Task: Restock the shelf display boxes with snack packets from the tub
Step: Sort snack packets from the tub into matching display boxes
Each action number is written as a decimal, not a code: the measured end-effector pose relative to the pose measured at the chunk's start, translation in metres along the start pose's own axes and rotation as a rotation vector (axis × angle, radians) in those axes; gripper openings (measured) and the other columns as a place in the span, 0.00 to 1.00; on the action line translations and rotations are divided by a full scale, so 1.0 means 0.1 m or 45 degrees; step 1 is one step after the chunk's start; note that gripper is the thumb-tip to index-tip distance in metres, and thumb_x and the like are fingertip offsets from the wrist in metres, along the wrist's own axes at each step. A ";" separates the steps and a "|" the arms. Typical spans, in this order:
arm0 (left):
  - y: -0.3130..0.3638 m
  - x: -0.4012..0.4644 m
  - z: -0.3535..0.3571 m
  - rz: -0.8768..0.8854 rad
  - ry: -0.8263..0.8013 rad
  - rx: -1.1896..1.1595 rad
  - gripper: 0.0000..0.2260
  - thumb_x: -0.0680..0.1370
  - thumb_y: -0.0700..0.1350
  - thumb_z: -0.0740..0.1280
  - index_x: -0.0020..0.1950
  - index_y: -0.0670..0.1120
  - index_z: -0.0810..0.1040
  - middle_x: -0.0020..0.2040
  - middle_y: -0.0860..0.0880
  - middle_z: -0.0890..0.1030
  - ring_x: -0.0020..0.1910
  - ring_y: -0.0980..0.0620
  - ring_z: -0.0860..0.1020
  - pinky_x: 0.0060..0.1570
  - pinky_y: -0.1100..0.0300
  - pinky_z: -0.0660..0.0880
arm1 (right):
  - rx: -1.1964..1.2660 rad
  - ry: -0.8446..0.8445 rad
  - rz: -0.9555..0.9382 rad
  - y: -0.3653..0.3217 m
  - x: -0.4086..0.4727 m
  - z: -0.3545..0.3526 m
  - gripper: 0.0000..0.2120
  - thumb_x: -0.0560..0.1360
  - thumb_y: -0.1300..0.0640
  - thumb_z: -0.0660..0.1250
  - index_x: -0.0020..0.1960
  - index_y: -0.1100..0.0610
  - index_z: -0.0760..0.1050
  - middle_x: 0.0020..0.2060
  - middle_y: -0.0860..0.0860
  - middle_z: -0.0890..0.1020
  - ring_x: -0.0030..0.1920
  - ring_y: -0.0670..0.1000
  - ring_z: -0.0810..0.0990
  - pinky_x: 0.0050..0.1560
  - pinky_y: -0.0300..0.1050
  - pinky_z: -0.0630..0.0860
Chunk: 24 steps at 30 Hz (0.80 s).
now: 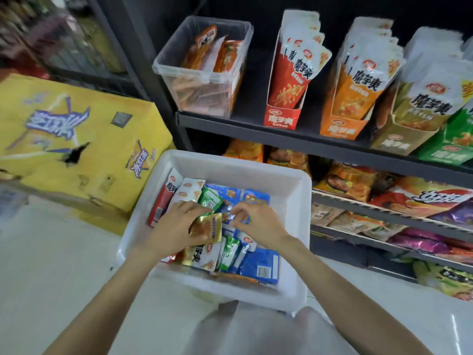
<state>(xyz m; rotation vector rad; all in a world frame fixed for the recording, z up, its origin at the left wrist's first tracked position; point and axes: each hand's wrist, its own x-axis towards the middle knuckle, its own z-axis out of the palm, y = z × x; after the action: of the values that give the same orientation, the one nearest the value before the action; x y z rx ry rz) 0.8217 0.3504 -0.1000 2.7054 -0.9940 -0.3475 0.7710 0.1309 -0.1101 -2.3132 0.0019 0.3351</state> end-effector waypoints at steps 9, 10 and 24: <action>-0.02 0.02 0.05 -0.217 0.201 -0.253 0.19 0.72 0.52 0.72 0.62 0.51 0.76 0.54 0.53 0.79 0.54 0.50 0.76 0.52 0.55 0.73 | 0.051 0.012 0.319 -0.26 0.38 0.37 0.13 0.73 0.55 0.70 0.57 0.57 0.77 0.39 0.50 0.80 0.43 0.51 0.79 0.41 0.40 0.71; 0.01 0.03 0.00 -0.284 0.337 -0.396 0.15 0.73 0.50 0.72 0.59 0.51 0.77 0.51 0.56 0.79 0.51 0.53 0.77 0.50 0.56 0.74 | 0.105 0.056 0.358 -0.26 0.35 0.28 0.10 0.74 0.58 0.69 0.55 0.56 0.78 0.37 0.51 0.80 0.40 0.52 0.80 0.40 0.40 0.72; 0.97 0.46 -0.30 -0.731 0.479 -1.973 0.11 0.75 0.42 0.70 0.57 0.45 0.77 0.50 0.49 0.84 0.47 0.52 0.83 0.41 0.60 0.80 | 1.351 0.462 0.264 -0.25 -0.50 -0.45 0.07 0.77 0.69 0.63 0.50 0.62 0.66 0.45 0.57 0.80 0.40 0.50 0.84 0.38 0.40 0.80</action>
<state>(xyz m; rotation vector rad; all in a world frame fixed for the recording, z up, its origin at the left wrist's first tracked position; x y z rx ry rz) 0.8070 0.2525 -0.0492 1.3981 0.2436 -0.4119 0.7361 0.1111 -0.0513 -1.2839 0.4840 -0.0156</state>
